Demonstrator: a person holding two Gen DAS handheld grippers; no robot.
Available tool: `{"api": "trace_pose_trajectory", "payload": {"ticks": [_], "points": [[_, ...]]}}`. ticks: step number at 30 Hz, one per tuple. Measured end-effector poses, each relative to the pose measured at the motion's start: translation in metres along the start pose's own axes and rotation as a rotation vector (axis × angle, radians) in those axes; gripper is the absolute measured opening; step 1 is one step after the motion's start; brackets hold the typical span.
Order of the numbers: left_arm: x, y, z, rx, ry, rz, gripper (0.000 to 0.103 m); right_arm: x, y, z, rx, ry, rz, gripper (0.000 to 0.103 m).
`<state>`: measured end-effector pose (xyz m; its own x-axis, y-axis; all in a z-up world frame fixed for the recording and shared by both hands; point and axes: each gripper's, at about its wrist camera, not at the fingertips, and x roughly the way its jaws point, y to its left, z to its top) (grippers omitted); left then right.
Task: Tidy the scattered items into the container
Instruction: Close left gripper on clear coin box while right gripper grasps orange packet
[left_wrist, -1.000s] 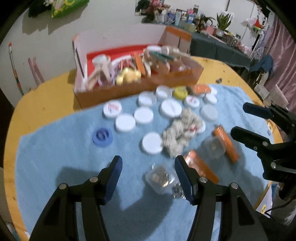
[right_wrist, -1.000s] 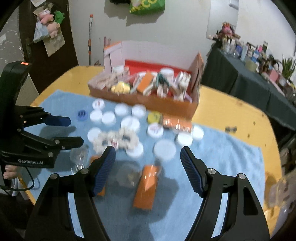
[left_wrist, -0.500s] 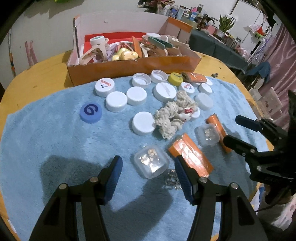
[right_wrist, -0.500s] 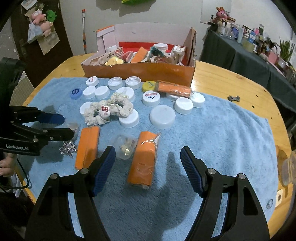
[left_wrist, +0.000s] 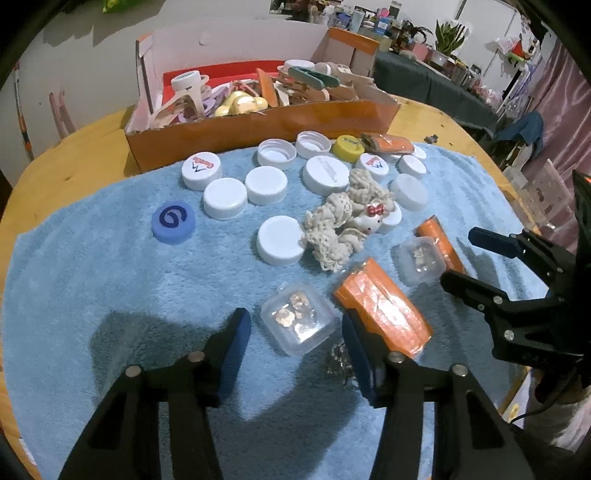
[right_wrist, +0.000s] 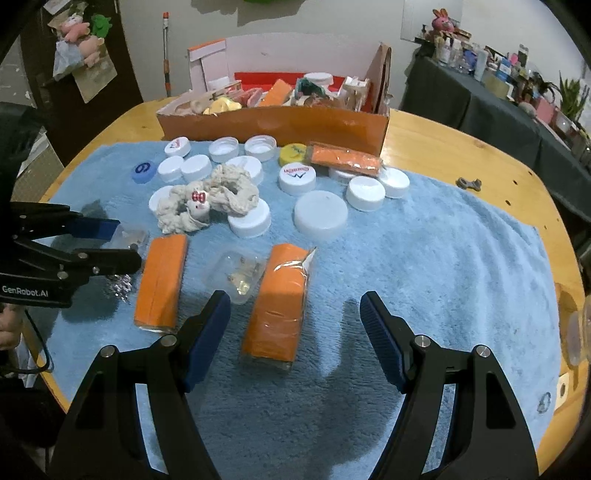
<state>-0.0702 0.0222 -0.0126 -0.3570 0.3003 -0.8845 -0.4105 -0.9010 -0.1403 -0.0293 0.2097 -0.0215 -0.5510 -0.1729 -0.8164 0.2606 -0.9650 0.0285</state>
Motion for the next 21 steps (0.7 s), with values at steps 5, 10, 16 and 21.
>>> {"api": "trace_pose_trajectory", "payload": {"ticks": [5, 10, 16, 21], "points": [[0.0001, -0.0012, -0.0012, 0.007, -0.006, -0.006, 0.044, 0.003, 0.0048, -0.0022, -0.041, -0.02, -0.002, 0.068], [-0.0002, -0.0008, -0.0031, 0.004, -0.015, -0.015, 0.044, 0.0079, 0.0082, -0.0042, -0.055, -0.016, 0.026, 0.041], [-0.0022, 0.0014, -0.0044, -0.006, -0.023, -0.031, 0.044, 0.0057, 0.0084, -0.005, -0.06, -0.029, 0.025, 0.029], [-0.0044, 0.002, -0.0027, -0.014, -0.031, -0.032, 0.044, 0.0017, 0.0061, -0.0045, -0.05, -0.04, 0.028, 0.028]]}}
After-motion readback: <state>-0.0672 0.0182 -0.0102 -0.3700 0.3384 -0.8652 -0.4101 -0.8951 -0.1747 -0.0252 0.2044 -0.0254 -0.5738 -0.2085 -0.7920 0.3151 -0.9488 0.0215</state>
